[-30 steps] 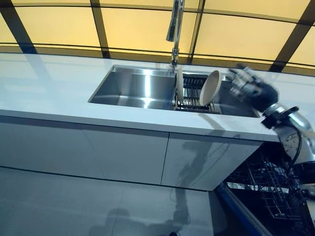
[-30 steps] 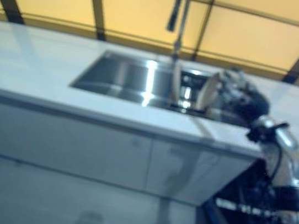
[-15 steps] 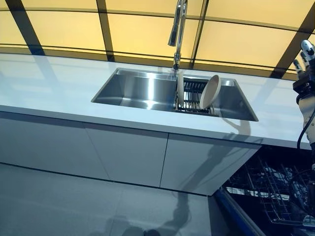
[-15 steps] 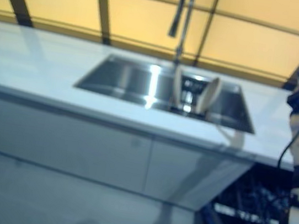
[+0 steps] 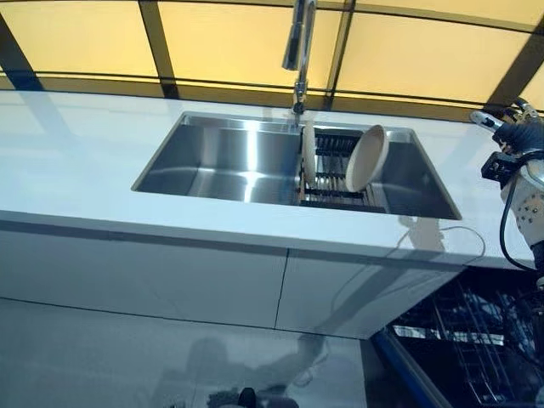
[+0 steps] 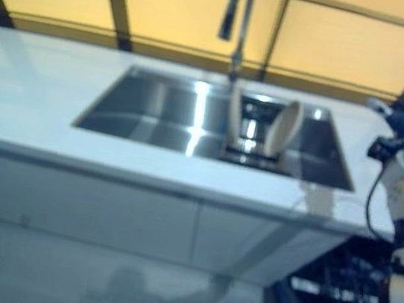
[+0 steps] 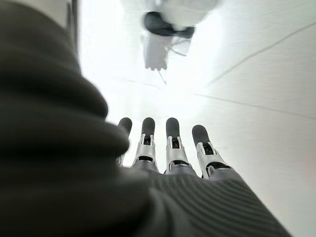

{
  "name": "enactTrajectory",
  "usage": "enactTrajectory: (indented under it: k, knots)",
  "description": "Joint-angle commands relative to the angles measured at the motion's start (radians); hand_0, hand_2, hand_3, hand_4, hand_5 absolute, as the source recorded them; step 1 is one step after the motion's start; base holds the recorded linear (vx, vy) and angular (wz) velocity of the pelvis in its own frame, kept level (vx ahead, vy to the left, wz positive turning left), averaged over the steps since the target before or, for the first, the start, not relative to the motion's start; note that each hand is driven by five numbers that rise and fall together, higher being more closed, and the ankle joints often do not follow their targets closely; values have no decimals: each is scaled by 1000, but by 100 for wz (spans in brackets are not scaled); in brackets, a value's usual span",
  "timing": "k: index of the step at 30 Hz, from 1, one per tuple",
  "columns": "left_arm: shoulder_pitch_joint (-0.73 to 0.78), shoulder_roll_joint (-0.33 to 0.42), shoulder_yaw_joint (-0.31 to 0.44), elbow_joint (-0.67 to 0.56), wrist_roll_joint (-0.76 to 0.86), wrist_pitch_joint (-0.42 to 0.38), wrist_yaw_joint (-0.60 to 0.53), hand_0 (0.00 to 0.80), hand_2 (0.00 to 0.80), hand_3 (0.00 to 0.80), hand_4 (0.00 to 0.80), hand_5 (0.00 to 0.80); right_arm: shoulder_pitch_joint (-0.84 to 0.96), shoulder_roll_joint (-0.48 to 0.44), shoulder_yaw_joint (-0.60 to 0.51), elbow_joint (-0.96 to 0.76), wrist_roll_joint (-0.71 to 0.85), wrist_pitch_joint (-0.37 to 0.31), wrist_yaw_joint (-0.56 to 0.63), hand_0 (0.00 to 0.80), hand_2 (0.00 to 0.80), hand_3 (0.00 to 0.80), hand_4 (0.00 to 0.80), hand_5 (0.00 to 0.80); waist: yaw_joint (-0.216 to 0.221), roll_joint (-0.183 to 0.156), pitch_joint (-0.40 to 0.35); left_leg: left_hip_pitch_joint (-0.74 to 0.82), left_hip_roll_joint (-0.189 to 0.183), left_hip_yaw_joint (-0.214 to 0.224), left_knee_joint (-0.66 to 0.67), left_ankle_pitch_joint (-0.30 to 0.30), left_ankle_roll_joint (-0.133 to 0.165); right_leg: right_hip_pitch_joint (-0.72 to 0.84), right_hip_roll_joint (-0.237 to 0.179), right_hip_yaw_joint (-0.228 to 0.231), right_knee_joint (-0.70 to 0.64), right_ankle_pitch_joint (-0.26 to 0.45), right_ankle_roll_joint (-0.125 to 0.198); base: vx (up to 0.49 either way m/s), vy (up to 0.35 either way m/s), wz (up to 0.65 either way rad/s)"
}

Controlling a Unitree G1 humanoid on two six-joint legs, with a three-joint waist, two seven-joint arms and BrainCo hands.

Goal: Take plates into dishwasher

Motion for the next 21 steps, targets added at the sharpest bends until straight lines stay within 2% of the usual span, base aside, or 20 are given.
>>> enactTrajectory:
  k: [1, 5, 8, 10, 11, 12, 13, 14, 15, 16, 17, 18, 19, 21]
  knots:
    - [28, 37, -45, 35, 14, -18, -4, 0, 0, 0, 0, 0, -119, -80, 75, 21, -5, -8, 28, 0, 0, 0, 0, 0, 37, -55, -57, -67, -9, -3, 79, -121, 4, 77, -31, 20, -7, -38, 24, 73, -5, 16]
    - [35, 29, -51, 44, 22, -23, -12, 0, 0, 0, 0, 0, -143, -91, 109, 28, -32, 24, 2, 0, 0, 0, 0, 0, 41, -61, -57, -82, -12, 2, 115, -143, 9, 81, -38, 29, -28, -21, 33, 76, 27, 13]
    - [43, 32, -56, 47, 34, -34, -11, 0, 0, 0, 0, 0, -160, -88, 124, 48, -61, 37, -43, 0, 0, 0, 0, 0, 43, -57, -59, -75, -17, 14, 129, -169, 31, 86, -53, 18, 20, -34, 44, 130, 69, -1]
    - [43, 53, -60, 40, 58, -31, -26, 0, 0, 0, 0, 0, -158, -78, 125, 57, -65, 54, -62, 0, 0, 0, 0, 0, 40, -51, -59, -42, -27, 23, 104, -168, 53, 46, -86, -16, 186, 5, 66, 127, 83, -7]
    - [43, 56, -63, 37, 59, -31, -25, 0, 0, 0, 0, 0, -157, -77, 125, 57, -66, 58, -66, 0, 0, 0, 0, 0, 38, -48, -56, -30, -28, 25, 93, -165, 57, 21, -96, -15, 241, 19, 71, 69, 130, -21]
    - [49, 63, -68, 26, 46, -22, -7, 0, 0, 0, 0, 0, -153, -65, 130, 62, -74, 53, -68, 0, 0, 0, 0, 0, 27, -25, -36, 25, -18, 48, 55, -156, 60, -99, -124, 7, 388, 53, 81, 17, 105, -33]
    - [51, 69, -65, 21, 26, -18, 3, 0, 0, 0, 0, 0, -158, -49, 133, 65, -92, 47, -71, 0, 0, 0, 0, 0, 29, -8, -22, 48, 0, 71, 39, -145, 51, -124, -129, 12, 349, 53, 76, -15, 50, -50]
    - [47, 79, -61, 22, -9, -18, 16, 0, 0, 0, 0, 0, -177, -33, 149, 69, -114, 46, -78, 0, 0, 0, 0, 0, 34, 8, -10, 58, 23, 97, 37, -139, 37, -118, -126, -8, 226, 63, 75, -39, -43, -62]
    - [47, 85, -36, 25, -24, -15, 16, 0, 0, 0, 0, 0, -183, -25, 149, 62, -120, 53, -75, 0, 0, 0, 0, 0, 32, 16, 4, 67, 30, 108, 37, -143, 38, -141, -123, 5, 212, 89, 77, 23, -147, -80]
    - [55, 91, -18, 4, -39, 9, 27, 0, 0, 0, 0, 0, -165, -9, 130, 29, -116, 71, -101, 0, 0, 0, 0, 0, 33, 16, 0, 57, 42, 109, 55, -154, 39, -124, -112, 10, 189, 37, 68, 53, -141, -70]
    - [54, 91, -15, 3, -42, 12, 32, 0, 0, 0, 0, 0, -162, -9, 131, 20, -113, 77, -107, 0, 0, 0, 0, 0, 33, 14, -4, 51, 43, 108, 59, -153, 38, -119, -107, 14, 164, 37, 69, 132, -239, -62]
    - [50, 87, -1, -9, -56, 33, 57, 0, 0, 0, 0, 0, -151, -14, 133, -8, -107, 110, -114, 0, 0, 0, 0, 0, 30, 6, -20, 37, 51, 117, 61, -146, 27, -85, -87, 7, 54, 58, 74, 121, -199, -38]
    - [50, 83, 3, -14, -48, 44, 53, 0, 0, 0, 0, 0, -160, -18, 137, 1, -90, 121, -116, 0, 0, 0, 0, 0, 30, 4, -26, 39, 58, 125, 48, -138, 20, -73, -82, 2, 20, 68, 73, 160, -218, -28]
    - [44, 71, -13, 11, -39, 37, 38, 0, 0, 0, 0, 0, -192, -34, 148, 53, -83, 107, -83, 0, 0, 0, 0, 0, 27, 4, -36, 52, 60, 120, 5, -126, 9, -52, -68, 5, -28, 74, 78, 157, -115, -12]
